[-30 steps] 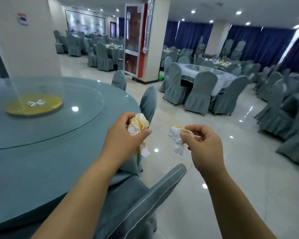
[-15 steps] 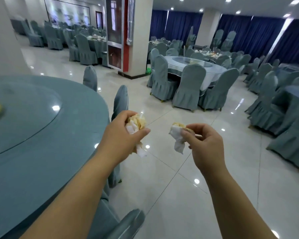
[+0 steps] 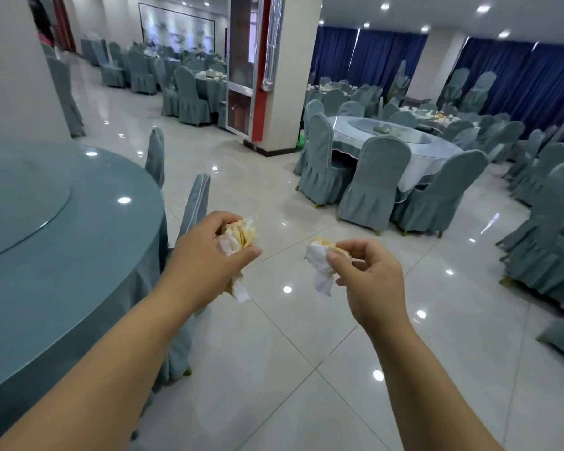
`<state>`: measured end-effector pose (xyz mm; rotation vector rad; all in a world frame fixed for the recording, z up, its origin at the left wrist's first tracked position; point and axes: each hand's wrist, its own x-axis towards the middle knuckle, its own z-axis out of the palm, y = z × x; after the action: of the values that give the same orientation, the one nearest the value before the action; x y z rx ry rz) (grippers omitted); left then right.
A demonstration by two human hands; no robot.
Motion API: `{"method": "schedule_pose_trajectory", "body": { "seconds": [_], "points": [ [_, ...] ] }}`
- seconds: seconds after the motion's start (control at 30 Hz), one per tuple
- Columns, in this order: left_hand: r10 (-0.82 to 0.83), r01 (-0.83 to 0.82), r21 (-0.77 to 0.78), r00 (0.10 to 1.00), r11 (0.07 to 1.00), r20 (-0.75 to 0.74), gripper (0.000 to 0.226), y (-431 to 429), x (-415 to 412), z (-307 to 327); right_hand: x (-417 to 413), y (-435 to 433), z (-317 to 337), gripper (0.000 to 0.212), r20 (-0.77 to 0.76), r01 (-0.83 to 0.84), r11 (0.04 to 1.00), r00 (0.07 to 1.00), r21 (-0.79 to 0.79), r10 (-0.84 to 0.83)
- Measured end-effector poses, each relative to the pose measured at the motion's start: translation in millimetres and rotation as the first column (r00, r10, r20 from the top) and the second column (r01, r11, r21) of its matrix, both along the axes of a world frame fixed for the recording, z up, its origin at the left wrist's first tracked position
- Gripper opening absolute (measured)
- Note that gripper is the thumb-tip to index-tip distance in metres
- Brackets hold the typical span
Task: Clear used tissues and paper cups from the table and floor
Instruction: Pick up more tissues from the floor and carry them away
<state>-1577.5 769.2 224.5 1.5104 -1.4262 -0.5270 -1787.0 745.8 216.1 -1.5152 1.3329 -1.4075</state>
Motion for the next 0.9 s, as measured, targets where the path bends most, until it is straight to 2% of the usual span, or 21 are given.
{"method": "schedule_pose_trajectory", "body": {
  "seconds": [0.4,0.6,0.9],
  "points": [
    [0.121,-0.125,-0.037,0.988,0.991,-0.093,0.035,-224.4,-29.0,0.1,-27.0,-243.8,6.4,0.013,-0.062,-0.104,0.994,0.993,0.022,0.105],
    [0.160,-0.161,-0.018,0.985,0.987,-0.062,0.033,-324.3,-28.8,2.5,-22.5,-363.1,4.9,0.012,0.002,-0.148,0.988,0.989,0.037,0.148],
    [0.363,-0.366,-0.027,0.929,0.930,-0.073,0.034,-499.0,-14.1,-13.4,2.7,-572.7,-5.8,0.011,-0.005,-0.310,0.951,0.951,0.012,0.310]
  ]
}}
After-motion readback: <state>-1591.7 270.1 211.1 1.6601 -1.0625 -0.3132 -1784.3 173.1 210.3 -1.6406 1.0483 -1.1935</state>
